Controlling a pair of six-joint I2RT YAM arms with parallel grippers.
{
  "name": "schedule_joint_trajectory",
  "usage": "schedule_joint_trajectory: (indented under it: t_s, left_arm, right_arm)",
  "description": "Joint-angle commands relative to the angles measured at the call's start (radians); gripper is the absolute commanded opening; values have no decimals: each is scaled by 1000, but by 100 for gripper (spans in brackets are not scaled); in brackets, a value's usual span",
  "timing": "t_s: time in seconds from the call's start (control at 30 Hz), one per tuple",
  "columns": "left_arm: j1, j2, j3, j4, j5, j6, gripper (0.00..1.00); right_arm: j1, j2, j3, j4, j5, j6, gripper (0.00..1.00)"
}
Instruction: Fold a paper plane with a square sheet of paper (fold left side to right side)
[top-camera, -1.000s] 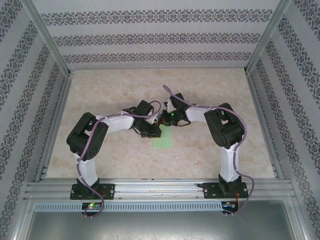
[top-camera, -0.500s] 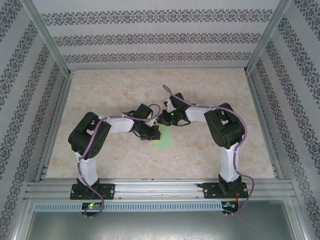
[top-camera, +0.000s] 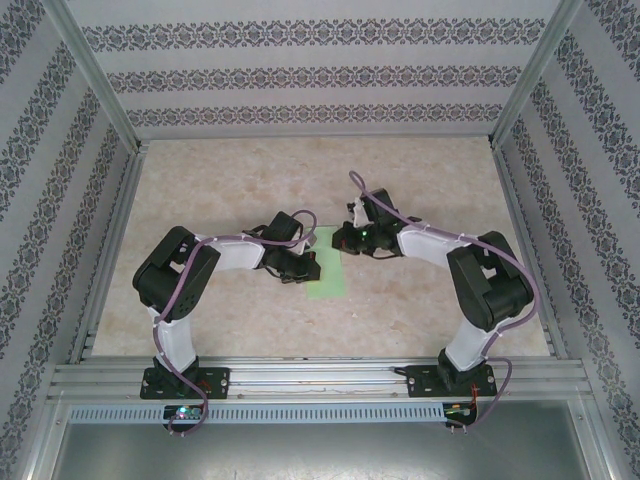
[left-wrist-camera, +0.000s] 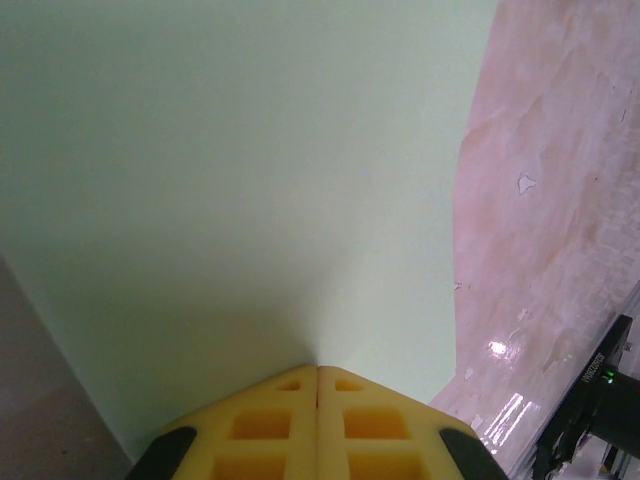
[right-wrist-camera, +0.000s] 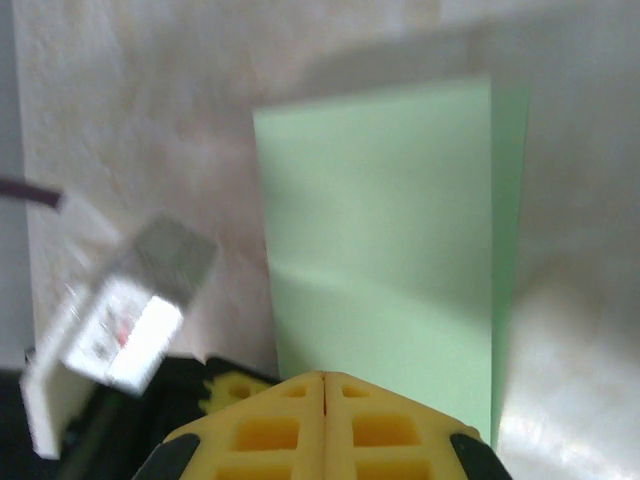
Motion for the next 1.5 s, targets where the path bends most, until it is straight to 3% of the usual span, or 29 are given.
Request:
schedule_joint_trajectory:
  t_s: [0.0, 0.4, 0.83, 1.47]
  left_arm:
    - [-9, 6, -30, -52, -42, -14, 0]
    - [-10, -9, -10, -66, -41, -7, 0]
    - [1, -18, 90, -78, -17, 0, 5]
    - [63, 87, 169, -1, -28, 53, 5]
  right_arm:
    - [62, -31, -55, -10, 15, 35, 0]
    - [146, 90, -65, 2, 59, 64, 0]
    - [136, 128, -113, -67, 127, 15, 0]
    - [131, 148, -85, -134, 165, -29, 0]
